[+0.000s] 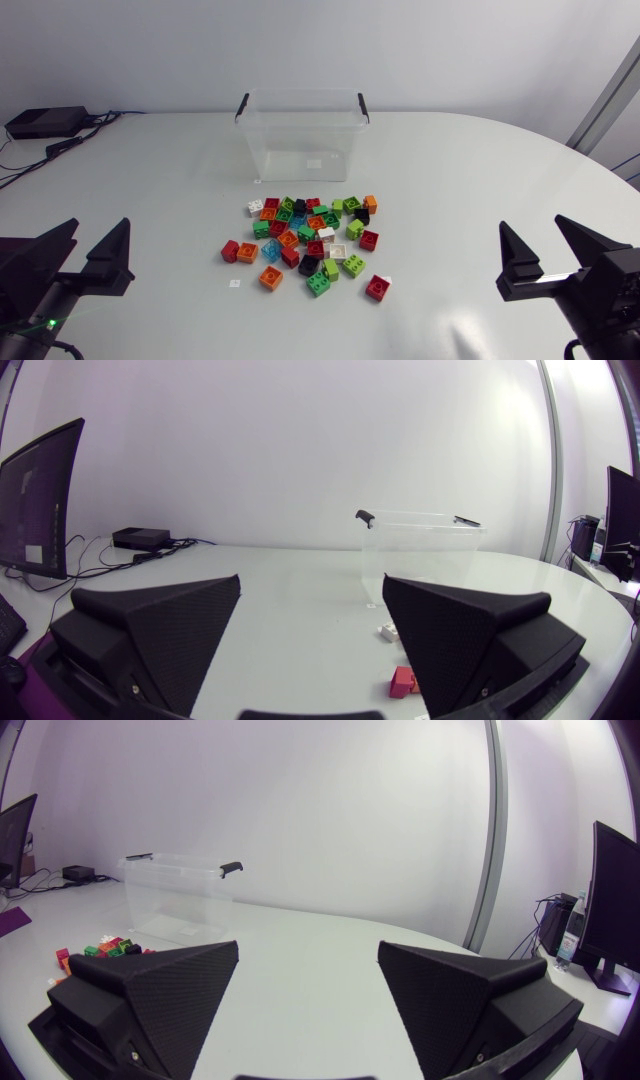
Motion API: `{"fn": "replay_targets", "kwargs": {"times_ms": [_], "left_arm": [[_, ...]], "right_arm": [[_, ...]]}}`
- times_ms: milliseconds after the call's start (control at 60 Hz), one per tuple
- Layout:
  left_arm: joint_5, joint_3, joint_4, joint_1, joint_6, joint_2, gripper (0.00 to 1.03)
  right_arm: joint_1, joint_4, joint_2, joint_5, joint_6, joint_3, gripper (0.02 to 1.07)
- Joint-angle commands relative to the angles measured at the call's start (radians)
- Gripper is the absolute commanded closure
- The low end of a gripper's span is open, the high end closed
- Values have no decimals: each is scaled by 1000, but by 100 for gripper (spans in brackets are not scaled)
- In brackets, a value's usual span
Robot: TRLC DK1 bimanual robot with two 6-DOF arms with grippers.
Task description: Place the duplo bricks in the container
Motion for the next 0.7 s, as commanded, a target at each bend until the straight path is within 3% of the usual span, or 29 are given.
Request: {"fn": "replay_targets", "kwargs": {"times_ms": [0,500,683], "left_arm": [[-2,-14,-3,-6,-25,-8,4],[-3,3,14,7,-25,-10,4],[-3,118,-57,-6,-25,1,4]], "right_arm": [[8,-6,-4,-4,17,-18,6],[8,0,-8,-4,16,-18,6],[24,-2,-5,-1,14,14,6]]}}
